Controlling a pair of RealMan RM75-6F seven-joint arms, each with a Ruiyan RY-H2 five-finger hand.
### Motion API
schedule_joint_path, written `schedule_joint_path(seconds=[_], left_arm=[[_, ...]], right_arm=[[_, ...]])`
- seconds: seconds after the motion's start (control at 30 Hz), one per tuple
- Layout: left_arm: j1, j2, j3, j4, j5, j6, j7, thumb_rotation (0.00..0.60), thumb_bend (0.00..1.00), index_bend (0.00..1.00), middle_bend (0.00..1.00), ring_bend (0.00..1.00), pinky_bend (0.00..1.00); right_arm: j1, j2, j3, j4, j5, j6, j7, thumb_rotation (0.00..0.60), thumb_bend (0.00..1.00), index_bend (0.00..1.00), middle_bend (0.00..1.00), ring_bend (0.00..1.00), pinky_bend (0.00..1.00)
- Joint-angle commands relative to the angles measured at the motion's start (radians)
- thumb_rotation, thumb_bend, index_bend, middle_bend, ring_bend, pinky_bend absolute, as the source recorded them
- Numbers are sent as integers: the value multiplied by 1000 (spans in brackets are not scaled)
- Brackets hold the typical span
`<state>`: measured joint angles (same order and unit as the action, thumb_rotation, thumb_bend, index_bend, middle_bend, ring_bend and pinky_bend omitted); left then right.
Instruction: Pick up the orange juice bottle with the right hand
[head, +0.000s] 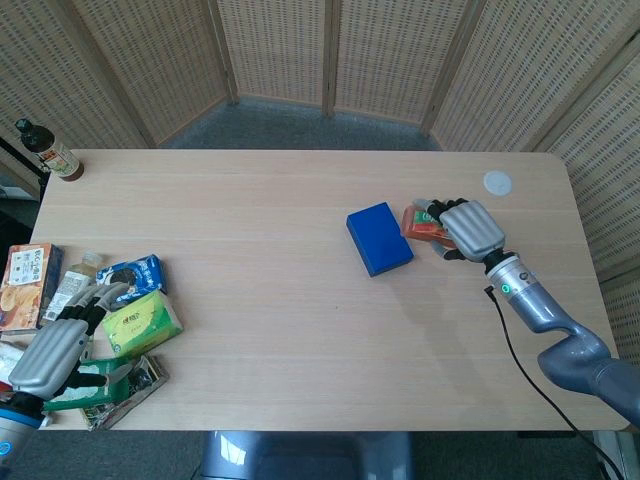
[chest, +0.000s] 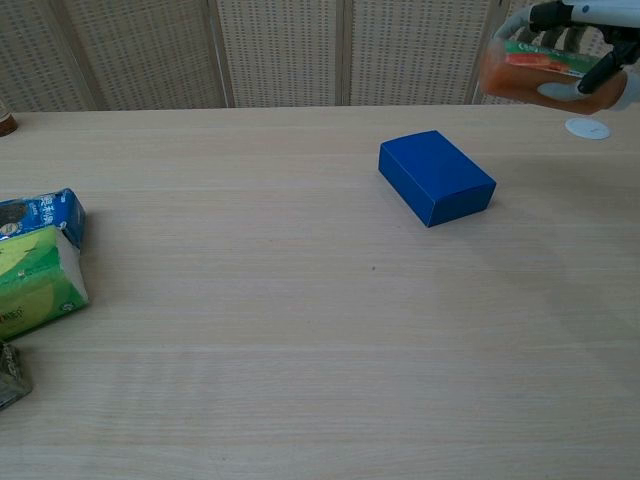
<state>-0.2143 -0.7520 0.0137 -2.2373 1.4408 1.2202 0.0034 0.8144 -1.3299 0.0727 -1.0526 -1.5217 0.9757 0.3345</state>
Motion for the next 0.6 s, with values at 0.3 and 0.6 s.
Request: schedule_joint_path(seconds=[0.3,0.6], left_arm=[[-4,-10,1,6,3,-7,-1,600,240,0,0,0,0],[-6,-23,1,36,0,-13,-32,600,239,0,0,0,0]], right_arm=[[-11,69,44,-147,22,37,-58,600,477,490,497,668,758],[-7,90,66,-200,39,27,-102,600,475,490,496,669,757]])
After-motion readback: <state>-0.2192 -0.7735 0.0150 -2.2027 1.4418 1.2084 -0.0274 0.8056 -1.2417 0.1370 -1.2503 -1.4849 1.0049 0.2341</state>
